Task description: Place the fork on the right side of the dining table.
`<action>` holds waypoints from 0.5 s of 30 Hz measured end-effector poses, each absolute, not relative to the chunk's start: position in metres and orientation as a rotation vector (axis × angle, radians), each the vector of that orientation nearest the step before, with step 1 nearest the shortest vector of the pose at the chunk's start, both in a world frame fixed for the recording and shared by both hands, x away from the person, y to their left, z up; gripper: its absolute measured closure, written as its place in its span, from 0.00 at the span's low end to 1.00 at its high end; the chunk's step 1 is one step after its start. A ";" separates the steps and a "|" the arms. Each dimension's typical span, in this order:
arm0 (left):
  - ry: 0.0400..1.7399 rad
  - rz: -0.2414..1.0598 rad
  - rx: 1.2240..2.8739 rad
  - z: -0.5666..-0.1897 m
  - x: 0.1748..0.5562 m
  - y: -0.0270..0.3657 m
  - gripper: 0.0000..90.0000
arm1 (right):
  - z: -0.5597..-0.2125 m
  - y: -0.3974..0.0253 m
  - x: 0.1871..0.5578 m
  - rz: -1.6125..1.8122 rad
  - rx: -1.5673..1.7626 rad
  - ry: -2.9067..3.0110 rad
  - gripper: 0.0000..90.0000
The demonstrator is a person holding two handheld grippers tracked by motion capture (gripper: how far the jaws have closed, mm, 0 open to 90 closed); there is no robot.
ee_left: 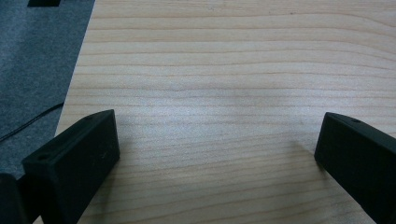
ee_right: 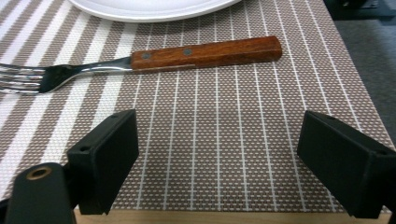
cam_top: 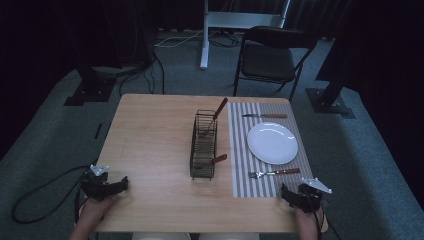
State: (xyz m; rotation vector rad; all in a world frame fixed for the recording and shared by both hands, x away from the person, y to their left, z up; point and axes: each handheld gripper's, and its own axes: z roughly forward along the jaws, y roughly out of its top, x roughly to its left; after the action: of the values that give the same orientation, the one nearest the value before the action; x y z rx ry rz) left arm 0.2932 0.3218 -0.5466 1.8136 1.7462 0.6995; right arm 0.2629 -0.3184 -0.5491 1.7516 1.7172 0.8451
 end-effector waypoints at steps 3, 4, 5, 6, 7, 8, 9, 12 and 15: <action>1.746 0.699 1.815 -0.547 0.293 0.322 0.00 | -0.550 -0.315 0.264 0.833 1.749 1.732 0.14; 1.746 0.699 1.814 -0.547 0.293 0.322 0.00 | -0.550 -0.315 0.264 0.833 1.749 1.732 0.14; 1.747 0.699 1.814 -0.547 0.293 0.322 0.00 | -0.550 -0.315 0.264 0.824 1.745 1.731 0.14; 1.746 0.699 1.814 -0.547 0.293 0.322 0.00 | -0.550 -0.314 0.264 0.815 1.745 1.730 0.14; 1.746 0.699 1.814 -0.547 0.293 0.322 0.00 | -0.550 -0.314 0.264 0.812 1.747 1.721 0.14; 1.746 0.700 1.813 -0.547 0.293 0.322 0.00 | -0.550 -0.314 0.264 0.808 1.750 1.717 0.13; 1.747 0.698 1.815 -0.546 0.293 0.322 0.00 | -0.550 -0.314 0.264 0.803 1.751 1.713 0.13; 1.746 0.699 1.815 -0.547 0.293 0.322 0.00 | -0.550 -0.314 0.264 0.784 1.757 1.723 0.13; 1.746 0.699 1.815 -0.547 0.293 0.322 0.00 | -0.551 -0.313 0.264 0.759 1.762 1.726 0.13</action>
State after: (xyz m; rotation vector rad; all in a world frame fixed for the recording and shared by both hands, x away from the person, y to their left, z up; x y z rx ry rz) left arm 0.2932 0.3218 -0.5465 1.8147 1.7463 0.6986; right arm 0.2644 -0.3126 -0.5507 1.7616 1.7258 0.7593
